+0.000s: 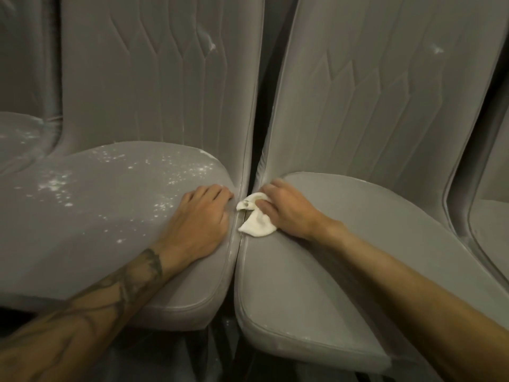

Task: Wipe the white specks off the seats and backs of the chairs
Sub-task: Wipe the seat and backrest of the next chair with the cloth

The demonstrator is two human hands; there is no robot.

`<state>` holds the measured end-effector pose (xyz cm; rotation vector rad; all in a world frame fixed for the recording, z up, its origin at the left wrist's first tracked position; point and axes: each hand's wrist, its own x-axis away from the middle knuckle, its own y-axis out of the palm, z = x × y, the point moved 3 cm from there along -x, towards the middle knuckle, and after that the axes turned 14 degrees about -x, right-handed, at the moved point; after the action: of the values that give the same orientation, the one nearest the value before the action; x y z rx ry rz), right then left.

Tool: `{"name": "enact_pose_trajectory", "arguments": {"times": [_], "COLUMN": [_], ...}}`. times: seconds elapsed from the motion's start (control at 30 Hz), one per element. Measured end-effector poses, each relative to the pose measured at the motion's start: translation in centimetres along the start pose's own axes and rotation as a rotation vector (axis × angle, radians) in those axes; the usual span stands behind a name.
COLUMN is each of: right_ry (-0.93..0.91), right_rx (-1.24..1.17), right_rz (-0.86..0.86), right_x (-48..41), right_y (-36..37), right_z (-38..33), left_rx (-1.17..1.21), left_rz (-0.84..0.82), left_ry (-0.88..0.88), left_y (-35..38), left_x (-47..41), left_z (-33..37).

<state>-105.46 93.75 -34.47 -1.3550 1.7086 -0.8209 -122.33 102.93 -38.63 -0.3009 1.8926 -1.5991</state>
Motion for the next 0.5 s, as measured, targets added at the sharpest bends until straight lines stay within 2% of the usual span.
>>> {"name": "enact_pose_trajectory", "arguments": {"times": [0.2, 0.3, 0.4, 0.43, 0.5], "right_ry": [-0.302, -0.261, -0.060, -0.057, -0.170], "right_rx": [-0.058, 0.005, 0.073, 0.066, 0.032], "right_rz": [-0.134, -0.117, -0.061, -0.050, -0.070], "right_x": [9.0, 6.4, 1.9, 1.8, 4.6], "right_y": [1.8, 0.9, 0.4, 0.7, 1.7], "right_z": [-3.6, -3.2, -2.5, -2.7, -4.2], "left_rx": [0.012, 0.017, 0.019, 0.016, 0.013], "left_rz": [0.015, -0.002, -0.016, -0.013, 0.001], "left_ry": [0.016, 0.016, 0.009, 0.009, 0.011], "left_y": [0.2, 0.1, 0.2, 0.2, 0.2], "left_x": [0.1, 0.1, -0.1, -0.1, -0.1], "left_z": [-0.1, -0.2, -0.1, -0.1, -0.2]}}
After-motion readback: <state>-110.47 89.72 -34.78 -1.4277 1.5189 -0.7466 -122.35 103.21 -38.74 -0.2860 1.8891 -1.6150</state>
